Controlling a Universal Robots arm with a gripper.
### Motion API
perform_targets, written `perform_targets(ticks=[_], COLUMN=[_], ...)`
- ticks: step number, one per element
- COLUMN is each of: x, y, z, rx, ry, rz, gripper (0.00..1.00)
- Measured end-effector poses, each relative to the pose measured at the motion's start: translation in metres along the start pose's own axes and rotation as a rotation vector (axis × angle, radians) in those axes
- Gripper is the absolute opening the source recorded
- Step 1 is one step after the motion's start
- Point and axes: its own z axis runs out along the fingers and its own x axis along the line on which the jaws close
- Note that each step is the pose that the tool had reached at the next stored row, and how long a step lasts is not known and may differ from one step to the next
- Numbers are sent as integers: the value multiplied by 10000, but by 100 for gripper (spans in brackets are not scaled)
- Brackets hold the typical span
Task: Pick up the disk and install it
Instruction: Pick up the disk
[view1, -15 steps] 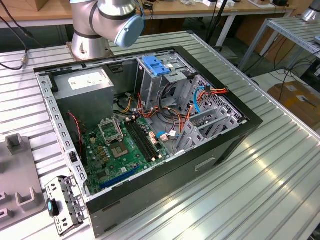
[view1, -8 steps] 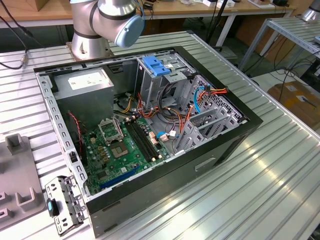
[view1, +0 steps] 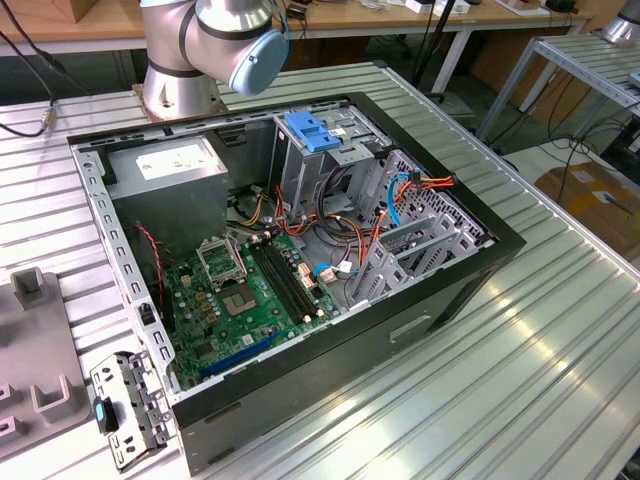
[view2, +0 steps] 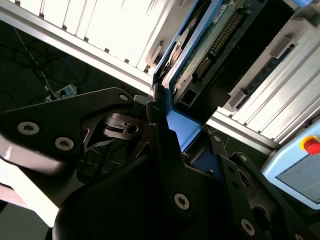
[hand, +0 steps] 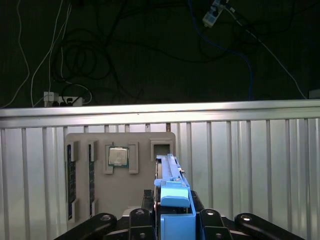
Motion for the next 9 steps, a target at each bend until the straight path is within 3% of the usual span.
perform_targets(ticks=[9], x=[-1], y=[-6], z=[-66], rx=[1], ry=[-1], rz=[0], gripper=[37])
